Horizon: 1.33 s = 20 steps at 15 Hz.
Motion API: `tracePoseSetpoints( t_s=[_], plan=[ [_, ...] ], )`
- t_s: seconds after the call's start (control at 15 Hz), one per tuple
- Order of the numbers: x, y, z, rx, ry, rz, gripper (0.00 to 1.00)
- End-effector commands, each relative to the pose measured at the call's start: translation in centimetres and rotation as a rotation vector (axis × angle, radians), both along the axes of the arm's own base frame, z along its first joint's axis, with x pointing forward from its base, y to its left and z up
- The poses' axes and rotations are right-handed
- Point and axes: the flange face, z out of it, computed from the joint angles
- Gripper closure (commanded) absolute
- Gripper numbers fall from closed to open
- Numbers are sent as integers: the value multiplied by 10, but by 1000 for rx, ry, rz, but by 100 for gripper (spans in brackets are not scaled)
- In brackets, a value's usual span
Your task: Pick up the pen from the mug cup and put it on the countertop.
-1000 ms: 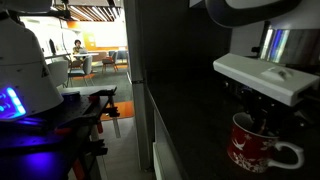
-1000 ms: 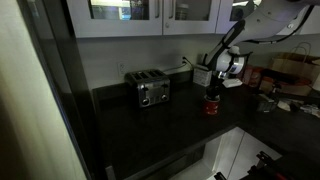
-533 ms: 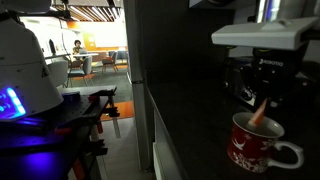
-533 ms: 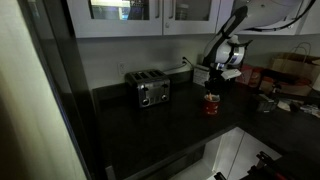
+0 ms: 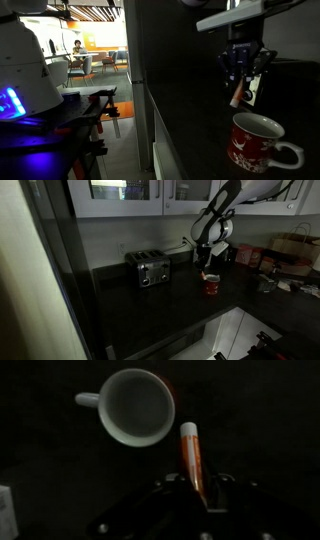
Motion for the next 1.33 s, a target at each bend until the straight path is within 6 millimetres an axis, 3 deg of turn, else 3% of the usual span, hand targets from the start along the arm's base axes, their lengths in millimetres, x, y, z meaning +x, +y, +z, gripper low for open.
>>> tracePoseSetpoints(
  t_s=[0.0, 0.27, 0.47, 0.6, 0.67, 0.73, 0.8, 1.07, 1.27],
  plan=[
    [1, 36, -13, 58, 72, 109, 95],
    [-5, 64, -67, 128, 208, 113, 95],
    [-10, 65, -106, 113, 270, 110, 95],
    [-8, 65, -117, 139, 259, 124, 95],
    [-5, 65, -115, 154, 235, 133, 87],
    [-3, 64, -113, 159, 216, 136, 57],
    [-1, 64, -112, 170, 208, 144, 54],
    [-2, 59, -104, 256, 182, 149, 25],
    [-5, 49, -86, 294, 102, 131, 3]
  ],
)
